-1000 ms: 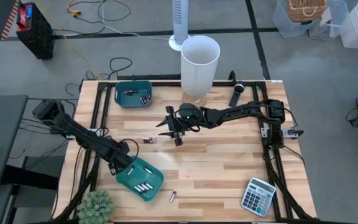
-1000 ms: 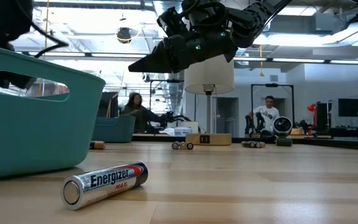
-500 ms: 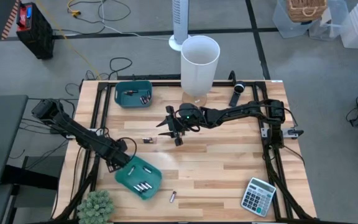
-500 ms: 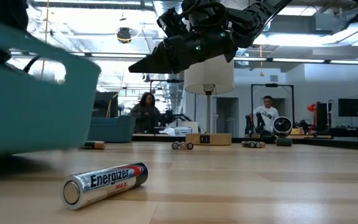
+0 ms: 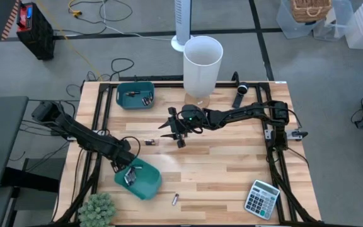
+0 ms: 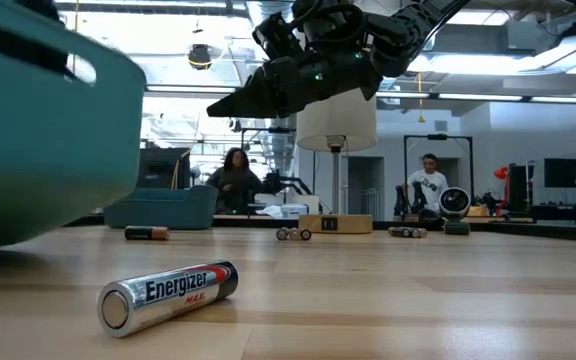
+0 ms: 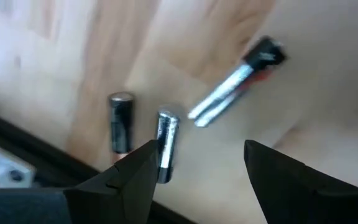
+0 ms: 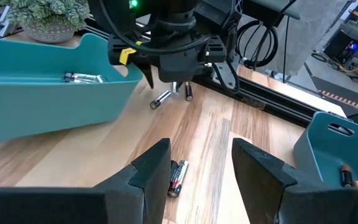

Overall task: Sort batteries
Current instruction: Put the silver battery into the green bin

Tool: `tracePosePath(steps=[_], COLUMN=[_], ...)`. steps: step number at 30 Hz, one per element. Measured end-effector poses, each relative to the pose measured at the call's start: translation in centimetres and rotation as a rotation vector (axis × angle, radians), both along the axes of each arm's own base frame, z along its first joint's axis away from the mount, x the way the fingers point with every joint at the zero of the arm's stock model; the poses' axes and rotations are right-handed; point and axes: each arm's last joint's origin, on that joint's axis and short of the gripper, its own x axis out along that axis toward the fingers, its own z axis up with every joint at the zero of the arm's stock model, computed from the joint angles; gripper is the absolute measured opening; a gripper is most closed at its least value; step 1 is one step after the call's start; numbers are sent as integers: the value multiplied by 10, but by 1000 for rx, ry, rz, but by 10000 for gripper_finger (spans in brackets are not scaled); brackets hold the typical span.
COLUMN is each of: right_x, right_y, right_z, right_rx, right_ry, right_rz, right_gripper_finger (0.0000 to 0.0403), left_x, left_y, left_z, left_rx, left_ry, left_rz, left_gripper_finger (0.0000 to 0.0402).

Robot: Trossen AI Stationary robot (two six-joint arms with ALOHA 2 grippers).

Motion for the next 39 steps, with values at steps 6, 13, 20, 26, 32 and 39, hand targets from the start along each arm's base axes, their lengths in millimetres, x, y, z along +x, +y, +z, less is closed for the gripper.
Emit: tracePosePath(steps=[6, 13, 20, 26, 32, 39], right_x=[0, 0, 0, 0, 0, 0], right_y=[0, 0, 0, 0, 0, 0], right_z=[0, 0, 0, 0, 0, 0], right_rx=[0, 0, 0, 0, 1, 1], right_ry=[-3, -2, 0, 0, 4, 4], right_rz=[0, 0, 0, 0, 0, 0], right_gripper_finger=[189, 189, 189, 189, 189, 189], left_x=[8, 0, -6, 2, 10, 18], left_y=[-4, 4, 17, 30, 35, 41], left_z=[16, 40, 39, 36, 34, 27], left_rx=[-42, 44, 121, 143, 94, 70], left_ry=[-82, -158, -136, -113, -123, -99], left_rz=[8, -11, -64, -112, -217, -224], left_gripper_finger=[230, 230, 216, 197, 196, 198])
